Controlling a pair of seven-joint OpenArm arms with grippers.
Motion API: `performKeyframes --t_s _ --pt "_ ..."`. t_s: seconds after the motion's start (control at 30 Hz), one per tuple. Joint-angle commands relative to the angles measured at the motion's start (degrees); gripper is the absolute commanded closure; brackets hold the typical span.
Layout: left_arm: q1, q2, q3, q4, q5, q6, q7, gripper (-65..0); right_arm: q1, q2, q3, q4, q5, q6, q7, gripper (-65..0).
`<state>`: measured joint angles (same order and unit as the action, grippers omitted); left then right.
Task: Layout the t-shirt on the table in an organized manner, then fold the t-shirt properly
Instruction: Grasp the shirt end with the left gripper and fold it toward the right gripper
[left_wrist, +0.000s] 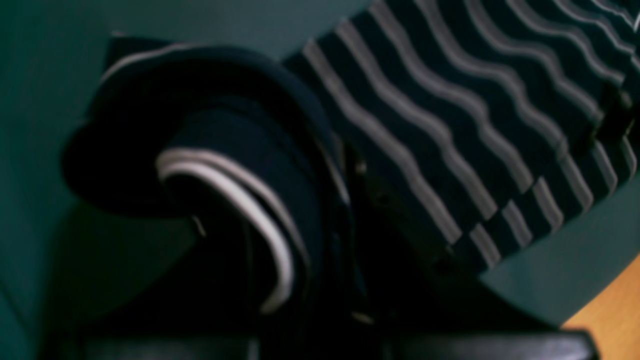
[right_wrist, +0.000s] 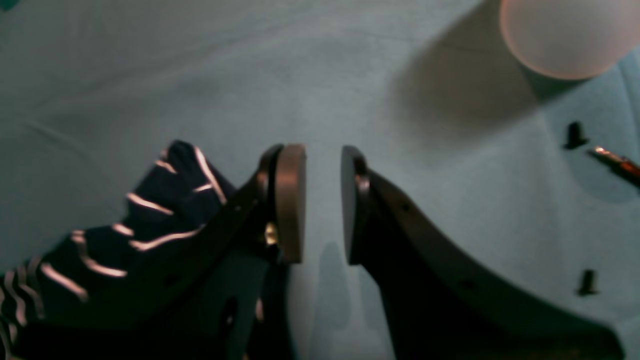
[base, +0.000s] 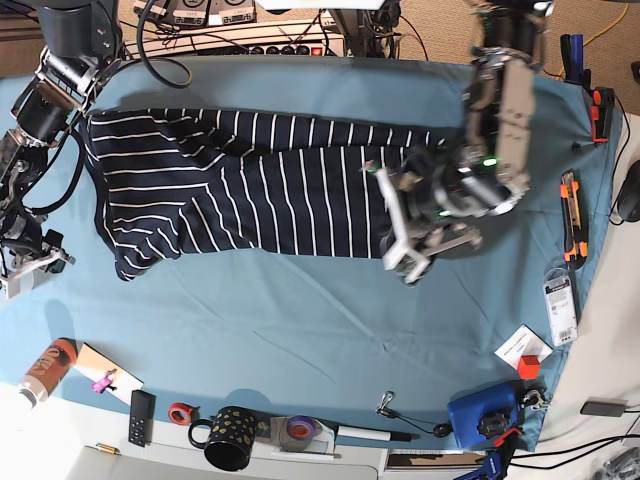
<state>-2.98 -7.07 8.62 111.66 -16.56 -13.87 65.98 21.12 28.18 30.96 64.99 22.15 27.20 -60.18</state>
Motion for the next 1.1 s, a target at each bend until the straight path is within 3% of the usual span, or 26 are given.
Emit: performKeyframes --t_s 0.0,0.57,0.83,0.97,1.0,1.07 --pt "-1.38 1.27 0.94 0.87 0.76 0.85 -1.40 0.0 1.42 1.18 0.22 1.01 0.00 0.24 1.53 -13.4" --pt "-1.92 14.58 23.78 -5.75 8.81 1.20 -1.46 0.0 1.40 1.16 0.22 1.01 -1.22 0.24 1.73 -13.4" --pt "-4.17 15.15 25.70 -13.35 11.91 0.52 -6.12 0.0 1.40 1.16 0.22 1.01 -1.20 0.24 1.77 -13.4" --pt "-4.20 16.07 25.70 -13.35 11.85 0.57 -9.49 -29.8 1.40 1.16 0.22 1.01 -1.20 0.24 2.21 -13.4" --pt "-4.20 16.07 25.73 -13.33 11.82 0.83 -9.55 -34.5 1.40 1.11 0.22 1.01 -1.20 0.24 2.21 -13.4" --pt "-4.90 16.07 26.43 -13.20 9.42 1.20 -9.60 -36.9 1.40 0.96 0.22 1.01 -1.20 0.24 2.62 -13.4"
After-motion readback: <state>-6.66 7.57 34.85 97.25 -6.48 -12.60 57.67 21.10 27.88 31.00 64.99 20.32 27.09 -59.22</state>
